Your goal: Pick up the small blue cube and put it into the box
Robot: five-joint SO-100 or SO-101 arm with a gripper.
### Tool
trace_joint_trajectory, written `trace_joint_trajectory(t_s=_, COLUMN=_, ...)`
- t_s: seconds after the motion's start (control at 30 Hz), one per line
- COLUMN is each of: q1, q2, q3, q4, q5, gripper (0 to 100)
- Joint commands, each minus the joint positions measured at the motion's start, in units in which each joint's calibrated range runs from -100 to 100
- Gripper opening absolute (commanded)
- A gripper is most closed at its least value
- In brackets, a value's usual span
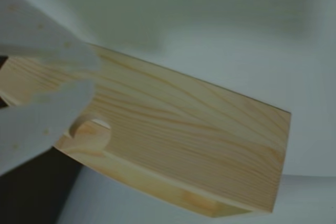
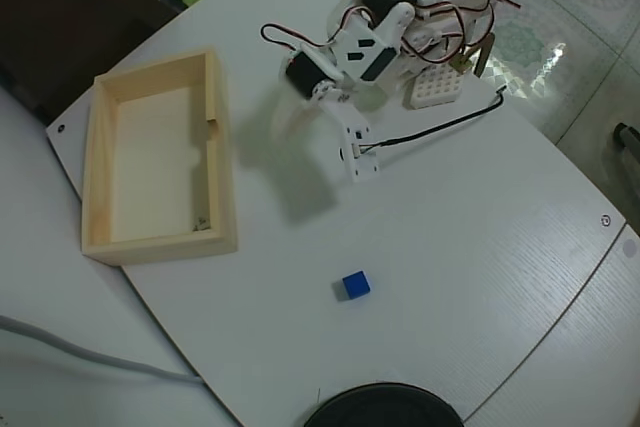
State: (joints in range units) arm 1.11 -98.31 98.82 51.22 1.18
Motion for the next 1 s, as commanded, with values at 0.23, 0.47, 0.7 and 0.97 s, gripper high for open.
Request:
trace_joint_trajectory(t_s=0.23, q1=-5.05, q2=-0.42, q3=1.00, q4=-0.24, q5=0.09, gripper=1)
trace_joint_trajectory(t_s=0.47, q1=-5.86, q2=-0.51, q3=1.00, q4=-0.07, q5=-0.01, gripper=1)
trace_joint_trajectory(t_s=0.7, q1=-6.23, q2=0.08, q3=-6.33, q4=-0.15, q5=0.19, gripper=1)
trace_joint_trajectory(t_s=0.97, q1=-13.67, q2=3.21, q3=-28.42, q4=6.98, q5=1.55, gripper=1)
